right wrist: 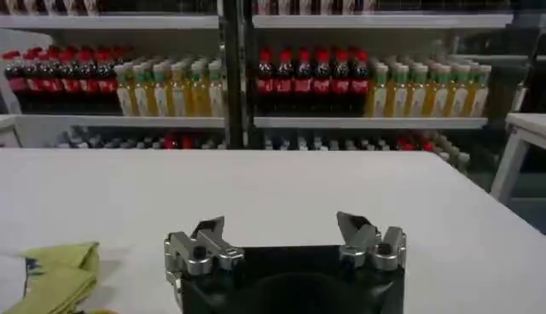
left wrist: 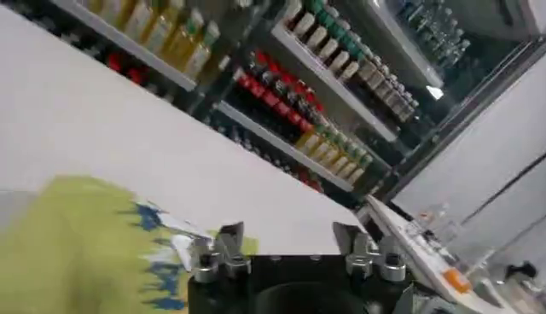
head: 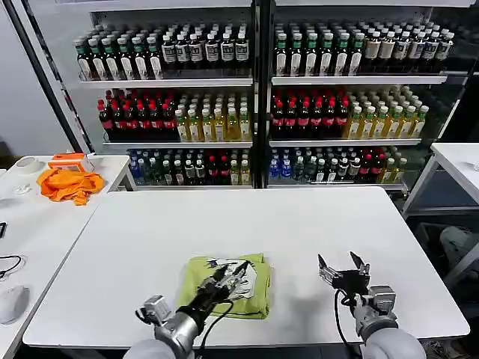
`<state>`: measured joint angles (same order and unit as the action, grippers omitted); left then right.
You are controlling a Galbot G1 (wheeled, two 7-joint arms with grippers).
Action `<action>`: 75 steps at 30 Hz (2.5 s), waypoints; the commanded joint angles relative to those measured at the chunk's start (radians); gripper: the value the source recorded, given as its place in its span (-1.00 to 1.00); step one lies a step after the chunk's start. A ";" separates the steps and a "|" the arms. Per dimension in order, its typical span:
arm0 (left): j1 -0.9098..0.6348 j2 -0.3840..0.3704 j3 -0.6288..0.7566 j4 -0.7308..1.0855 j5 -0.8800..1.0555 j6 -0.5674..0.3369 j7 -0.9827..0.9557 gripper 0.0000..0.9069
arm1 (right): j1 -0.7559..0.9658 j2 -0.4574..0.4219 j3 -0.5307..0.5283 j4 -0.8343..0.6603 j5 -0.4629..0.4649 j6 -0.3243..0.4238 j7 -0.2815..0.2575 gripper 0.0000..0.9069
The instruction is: Fold and organize the clothes.
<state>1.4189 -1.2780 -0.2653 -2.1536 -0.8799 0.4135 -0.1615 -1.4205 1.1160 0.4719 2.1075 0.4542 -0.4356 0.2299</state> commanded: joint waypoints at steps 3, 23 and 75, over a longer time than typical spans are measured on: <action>0.059 0.063 -0.184 0.047 0.216 -0.062 -0.021 1.00 | 0.002 0.001 0.001 -0.001 -0.006 0.001 -0.002 1.00; -0.030 0.042 -0.102 0.238 0.102 0.071 0.005 1.00 | -0.022 -0.004 0.025 0.022 -0.015 0.002 0.001 1.00; -0.059 0.337 -0.813 0.127 -0.471 0.165 -0.028 -0.96 | 0.021 -0.014 0.020 0.026 0.033 -0.004 0.027 1.00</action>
<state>1.3564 -1.2177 -0.7123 -1.9882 -1.3661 0.5596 -0.1784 -1.4168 1.1009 0.5066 2.1361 0.4850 -0.4401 0.2571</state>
